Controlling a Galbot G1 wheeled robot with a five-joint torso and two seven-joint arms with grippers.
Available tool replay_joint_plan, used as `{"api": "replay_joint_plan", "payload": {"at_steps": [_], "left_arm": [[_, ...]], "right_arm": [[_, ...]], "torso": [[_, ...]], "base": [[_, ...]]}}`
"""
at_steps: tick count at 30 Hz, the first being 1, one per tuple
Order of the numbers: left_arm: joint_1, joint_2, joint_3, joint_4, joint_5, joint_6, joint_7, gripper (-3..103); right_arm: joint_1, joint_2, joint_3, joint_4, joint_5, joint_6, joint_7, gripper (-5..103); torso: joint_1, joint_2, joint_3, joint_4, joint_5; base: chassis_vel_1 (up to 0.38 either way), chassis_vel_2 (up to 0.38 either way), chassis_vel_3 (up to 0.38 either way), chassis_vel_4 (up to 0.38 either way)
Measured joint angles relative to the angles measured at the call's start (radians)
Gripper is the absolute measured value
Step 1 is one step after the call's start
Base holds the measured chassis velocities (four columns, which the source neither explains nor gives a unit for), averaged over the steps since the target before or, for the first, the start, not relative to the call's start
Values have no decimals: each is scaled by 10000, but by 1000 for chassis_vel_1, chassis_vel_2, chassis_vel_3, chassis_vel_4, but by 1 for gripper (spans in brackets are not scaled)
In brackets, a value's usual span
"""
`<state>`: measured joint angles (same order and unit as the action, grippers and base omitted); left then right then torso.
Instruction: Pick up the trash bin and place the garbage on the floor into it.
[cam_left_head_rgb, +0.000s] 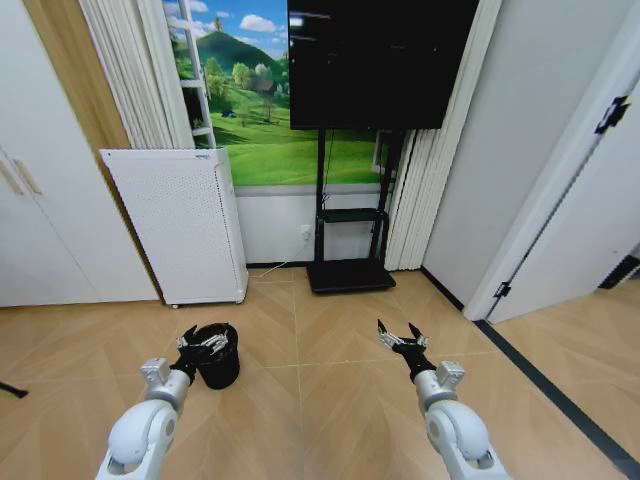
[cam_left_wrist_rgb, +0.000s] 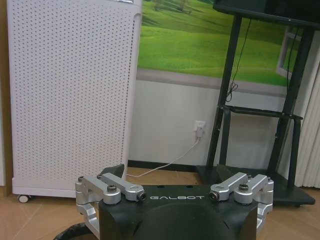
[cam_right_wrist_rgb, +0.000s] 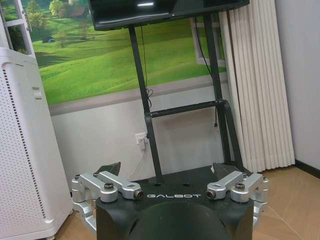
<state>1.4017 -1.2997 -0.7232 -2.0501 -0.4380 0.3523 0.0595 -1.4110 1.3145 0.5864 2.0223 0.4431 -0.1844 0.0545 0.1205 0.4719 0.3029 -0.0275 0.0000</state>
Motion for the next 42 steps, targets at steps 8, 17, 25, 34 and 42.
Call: {"api": "replay_joint_plan", "payload": {"at_steps": [8,17,25,34,42], "left_arm": [[12,-60,87,-65,114,85,-124,100],[86,-126,87,-155,154,115,-175,100],[132,-150,45,-191,172,94,-176,100],[127,-131,12,-193,158,58,-163,100],[129,-89,-31,-193,124,26,-163,100]], "right_arm": [[-53,-80,148,-32,89,84,-13,100],[-142,-87,164,59,100,95,-23,100],[-191,-80,152,128,97,95,-28,100],[-303,-43,151,254,37,94,-28,100],[-385,54,147,346,-88,85,-25,100]], "torso": [[104,264,157,-2,0],[251,644,392,0,0],[371,948,577,0,-1],[529,1341,810,0,-1],[673,1681,1005,0,-1]], "base": [[0,0,0,0],[0,0,0,0],[0,0,0,0],[0,0,0,0],[0,0,0,0]]}}
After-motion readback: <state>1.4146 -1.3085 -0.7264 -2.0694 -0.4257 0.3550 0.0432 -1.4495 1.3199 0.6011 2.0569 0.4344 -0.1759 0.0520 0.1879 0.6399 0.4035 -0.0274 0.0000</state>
